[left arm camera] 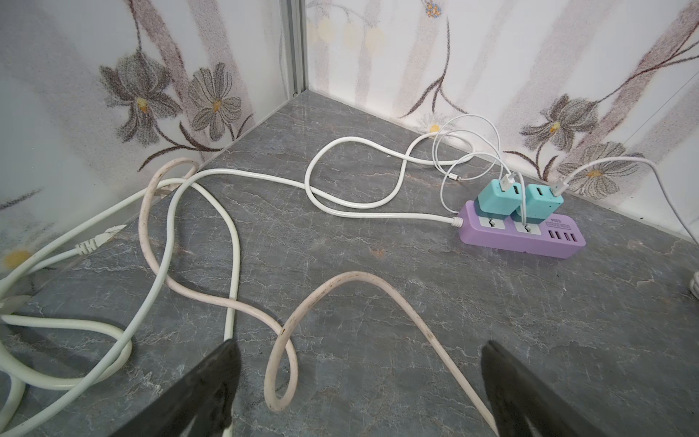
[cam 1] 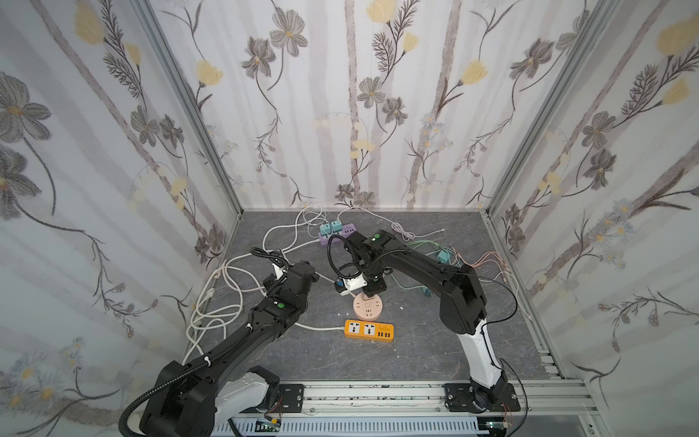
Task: Insert the plug
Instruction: 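Lower and press the pink charger prongs into the round pink socket with the right gripper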
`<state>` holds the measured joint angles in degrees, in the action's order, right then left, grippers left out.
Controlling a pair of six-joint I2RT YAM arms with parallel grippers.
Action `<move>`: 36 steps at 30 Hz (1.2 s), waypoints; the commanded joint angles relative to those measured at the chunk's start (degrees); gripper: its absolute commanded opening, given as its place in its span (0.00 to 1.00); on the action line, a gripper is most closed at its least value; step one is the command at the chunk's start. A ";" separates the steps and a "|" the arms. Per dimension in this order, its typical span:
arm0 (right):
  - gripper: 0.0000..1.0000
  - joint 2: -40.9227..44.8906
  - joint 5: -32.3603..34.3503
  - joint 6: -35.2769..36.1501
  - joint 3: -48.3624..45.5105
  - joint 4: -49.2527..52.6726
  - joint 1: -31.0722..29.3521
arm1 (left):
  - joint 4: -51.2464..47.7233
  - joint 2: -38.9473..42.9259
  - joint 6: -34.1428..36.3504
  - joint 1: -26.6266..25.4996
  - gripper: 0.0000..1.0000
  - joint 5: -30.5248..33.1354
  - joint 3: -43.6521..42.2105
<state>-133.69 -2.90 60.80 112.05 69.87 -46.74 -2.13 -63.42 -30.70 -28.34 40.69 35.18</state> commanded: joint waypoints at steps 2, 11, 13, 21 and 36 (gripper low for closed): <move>0.00 0.16 0.10 0.68 -0.16 1.69 -0.23 | -0.14 -0.21 -1.54 0.20 1.00 0.60 0.59; 0.00 -5.50 1.48 -1.96 -0.16 0.22 -1.59 | -0.31 -0.39 -1.78 0.21 1.00 0.45 0.52; 0.00 -6.91 1.25 -2.69 -0.19 0.85 -1.60 | -0.46 -0.23 -1.78 0.21 1.00 0.69 0.43; 0.00 -7.56 1.96 -4.24 -0.16 1.02 -1.76 | 0.19 -0.72 -0.87 0.39 1.00 0.91 0.82; 0.00 -7.47 8.97 -5.00 4.56 -0.45 -5.59 | 0.34 -1.71 -1.20 0.48 1.00 0.69 0.99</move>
<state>-138.72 7.46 54.33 116.60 72.55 -51.70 -2.09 -65.04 -31.53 -27.92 40.49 36.01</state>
